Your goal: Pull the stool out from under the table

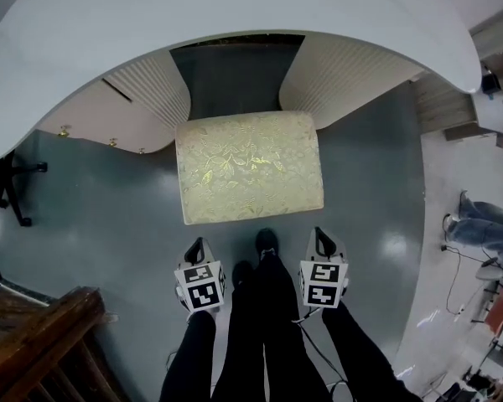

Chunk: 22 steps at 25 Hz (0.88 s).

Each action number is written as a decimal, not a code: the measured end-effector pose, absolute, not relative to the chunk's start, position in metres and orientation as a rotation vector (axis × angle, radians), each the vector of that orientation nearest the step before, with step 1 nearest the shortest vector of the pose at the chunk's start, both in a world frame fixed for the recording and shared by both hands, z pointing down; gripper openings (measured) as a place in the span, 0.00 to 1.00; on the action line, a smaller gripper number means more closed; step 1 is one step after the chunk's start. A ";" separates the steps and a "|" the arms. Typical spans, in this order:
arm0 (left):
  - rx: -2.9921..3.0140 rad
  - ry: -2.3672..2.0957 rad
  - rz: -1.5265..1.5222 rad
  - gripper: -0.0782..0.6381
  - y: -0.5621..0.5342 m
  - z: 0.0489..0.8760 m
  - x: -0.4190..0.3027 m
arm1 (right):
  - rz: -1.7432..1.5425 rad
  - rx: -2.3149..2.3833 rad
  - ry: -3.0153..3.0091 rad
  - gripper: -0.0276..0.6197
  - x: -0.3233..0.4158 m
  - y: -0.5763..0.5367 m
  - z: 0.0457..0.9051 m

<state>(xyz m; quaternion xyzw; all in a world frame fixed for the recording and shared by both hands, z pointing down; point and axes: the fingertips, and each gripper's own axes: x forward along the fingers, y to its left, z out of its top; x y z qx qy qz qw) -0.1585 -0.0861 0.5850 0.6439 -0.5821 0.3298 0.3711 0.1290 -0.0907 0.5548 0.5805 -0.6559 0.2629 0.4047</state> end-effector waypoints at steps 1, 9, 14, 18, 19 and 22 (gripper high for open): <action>1.653 -1.491 0.843 0.12 -0.086 0.582 -0.158 | 0.661 1.458 -1.660 0.05 0.129 -0.090 0.552; 1.651 -1.488 0.842 0.12 -0.088 0.564 -0.163 | 0.667 1.406 -1.697 0.05 0.115 -0.092 0.529; 1.671 -1.487 0.821 0.12 -0.095 0.549 -0.162 | 0.672 1.399 -1.682 0.05 0.113 -0.093 0.523; 1.680 -1.483 0.820 0.12 -0.101 0.543 -0.162 | 0.700 1.404 -1.667 0.05 0.113 -0.093 0.521; 1.680 -1.481 0.823 0.12 -0.102 0.542 -0.163 | 0.705 1.405 -1.665 0.05 0.113 -0.093 0.521; 1.666 -1.483 0.813 0.12 -0.104 0.540 -0.164 | 0.721 1.399 -1.655 0.05 0.111 -0.091 0.520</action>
